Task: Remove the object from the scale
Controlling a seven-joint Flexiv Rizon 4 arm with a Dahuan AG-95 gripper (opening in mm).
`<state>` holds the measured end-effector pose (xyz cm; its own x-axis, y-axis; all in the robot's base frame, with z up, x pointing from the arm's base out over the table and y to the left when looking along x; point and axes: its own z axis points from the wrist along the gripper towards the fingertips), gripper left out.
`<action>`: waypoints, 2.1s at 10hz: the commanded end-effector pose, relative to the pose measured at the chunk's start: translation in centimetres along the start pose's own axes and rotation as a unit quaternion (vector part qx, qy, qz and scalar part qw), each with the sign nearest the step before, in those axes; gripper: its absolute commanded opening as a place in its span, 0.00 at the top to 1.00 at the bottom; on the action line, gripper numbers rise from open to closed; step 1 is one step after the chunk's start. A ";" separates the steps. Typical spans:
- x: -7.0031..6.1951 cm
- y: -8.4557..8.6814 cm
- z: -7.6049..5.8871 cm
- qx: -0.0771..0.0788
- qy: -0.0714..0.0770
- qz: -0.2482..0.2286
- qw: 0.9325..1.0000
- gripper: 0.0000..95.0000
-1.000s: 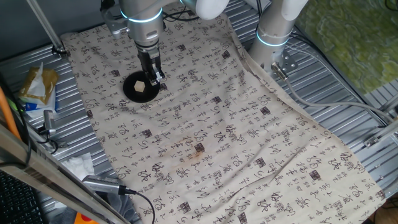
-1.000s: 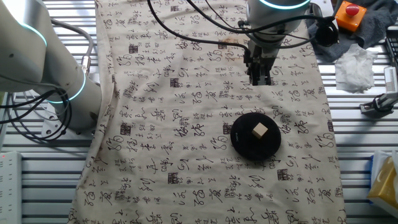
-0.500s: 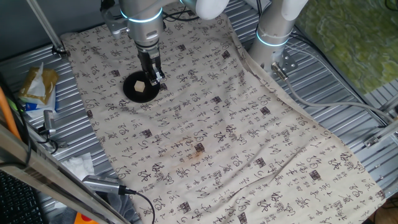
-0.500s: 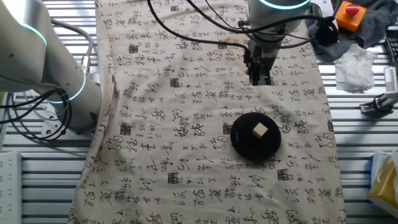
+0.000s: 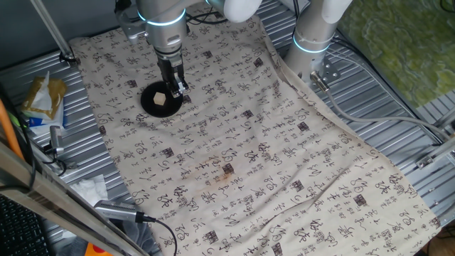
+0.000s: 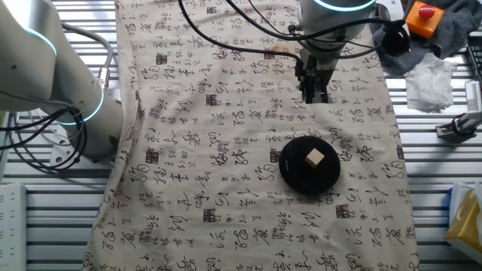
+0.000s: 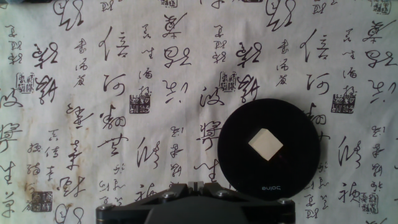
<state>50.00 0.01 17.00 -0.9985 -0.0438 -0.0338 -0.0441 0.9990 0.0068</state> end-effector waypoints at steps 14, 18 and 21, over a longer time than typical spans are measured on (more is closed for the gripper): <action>-3.2 -0.4 -0.5 -0.003 0.003 -0.057 0.998 1.00; -4.6 -1.1 1.3 -0.024 -0.004 -0.082 0.996 1.00; -5.3 -2.8 2.3 -0.033 -0.005 -0.112 0.993 1.00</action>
<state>55.70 -2.51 14.82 -0.9645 -0.2593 -0.0506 -0.2623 0.9626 0.0673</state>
